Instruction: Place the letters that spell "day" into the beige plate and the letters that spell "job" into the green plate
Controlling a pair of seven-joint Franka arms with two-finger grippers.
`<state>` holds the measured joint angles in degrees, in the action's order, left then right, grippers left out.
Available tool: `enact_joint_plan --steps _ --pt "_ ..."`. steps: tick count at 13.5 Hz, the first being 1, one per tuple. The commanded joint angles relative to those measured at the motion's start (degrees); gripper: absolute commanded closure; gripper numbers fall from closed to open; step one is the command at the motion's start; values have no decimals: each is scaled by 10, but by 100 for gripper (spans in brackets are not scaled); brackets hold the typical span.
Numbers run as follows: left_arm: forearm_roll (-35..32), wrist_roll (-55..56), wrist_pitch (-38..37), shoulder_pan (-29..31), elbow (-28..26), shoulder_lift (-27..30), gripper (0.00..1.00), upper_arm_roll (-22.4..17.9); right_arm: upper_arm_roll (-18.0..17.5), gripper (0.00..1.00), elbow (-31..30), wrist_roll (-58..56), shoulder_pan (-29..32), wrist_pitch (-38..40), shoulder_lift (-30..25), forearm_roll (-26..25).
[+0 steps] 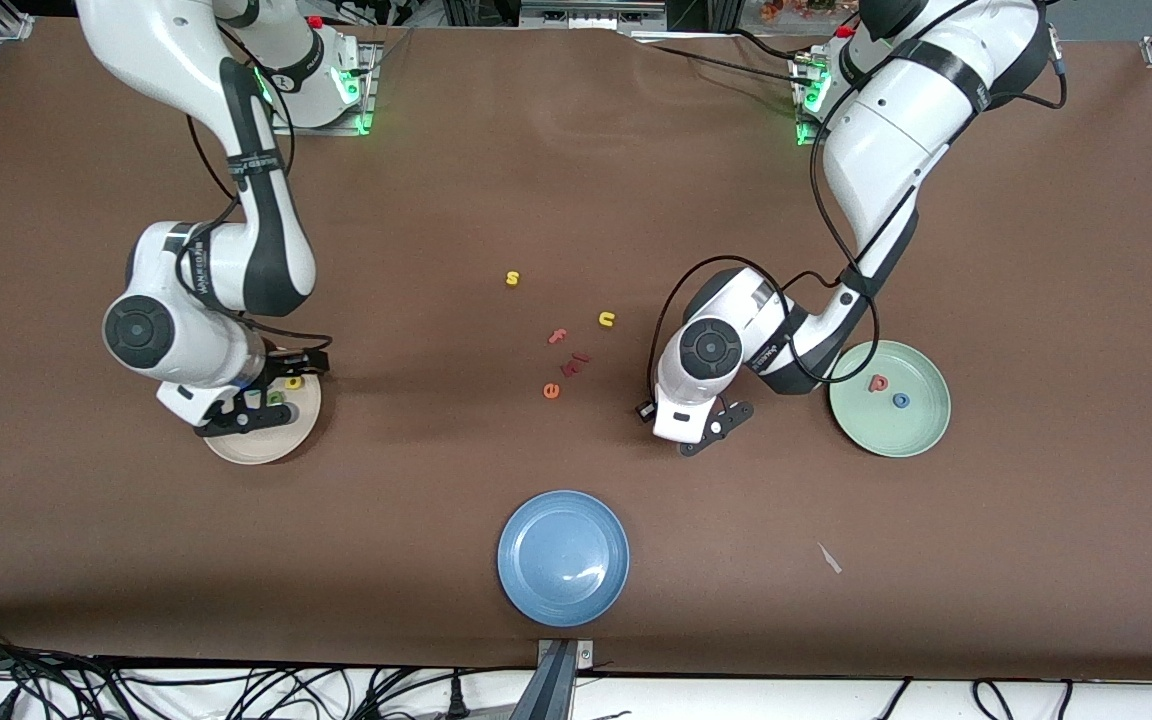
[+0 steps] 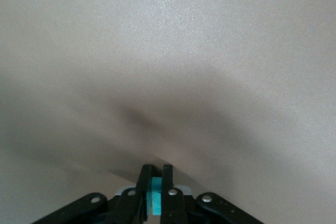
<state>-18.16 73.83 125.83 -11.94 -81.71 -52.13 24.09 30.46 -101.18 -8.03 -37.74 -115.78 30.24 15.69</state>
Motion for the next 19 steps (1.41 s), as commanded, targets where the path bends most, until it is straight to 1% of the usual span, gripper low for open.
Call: enact_joint_plan --steps 1,3,5,7,9,10,11,12,13,14,15,17,18,19 --pt "-18 3 -8 -5 16 -3 100 -3 2 0 31 56 -23 61 -9 -5" --pt "-19 -5 -9 -2 16 4 100 -3 2 0 42 87 -35 78 -9 -6" --pt "-16 -49 -14 7 16 25 100 -2 2 0 54 112 -47 95 -11 -7" --pt "-11 -96 -56 32 16 50 100 8 4 0 74 134 -64 132 -11 -7" --pt "-7 -159 -107 53 14 85 100 12 -3 0 80 166 -65 144 -25 -25" --pt "-1 -197 -136 60 11 103 100 11 -20 0 78 170 -60 146 -37 -36" --pt "2 -242 -166 82 9 118 100 11 -41 0 77 173 -47 157 -51 -54" --pt "13 -292 -193 105 7 130 100 11 -71 0 77 181 -24 172 -68 -72" --pt "29 -343 -217 127 5 138 100 11 -113 0 77 188 11 180 -84 -93" --pt "32 -389 -232 154 -3 144 100 11 -155 0 72 198 43 182 -104 -117" --pt "32 -428 -234 177 -24 156 100 11 -190 0 69 202 70 188 -117 -137" --pt "31 -496 -233 224 -76 171 100 11 -231 0 46 202 110 194 -161 -151" --pt "31 -525 -227 243 -93 173 100 11 -258 0 35 199 145 194 -183 -153" --pt "31 -546 -221 254 -101 172 100 11 -295 0 29 197 187 200 -199 -155"
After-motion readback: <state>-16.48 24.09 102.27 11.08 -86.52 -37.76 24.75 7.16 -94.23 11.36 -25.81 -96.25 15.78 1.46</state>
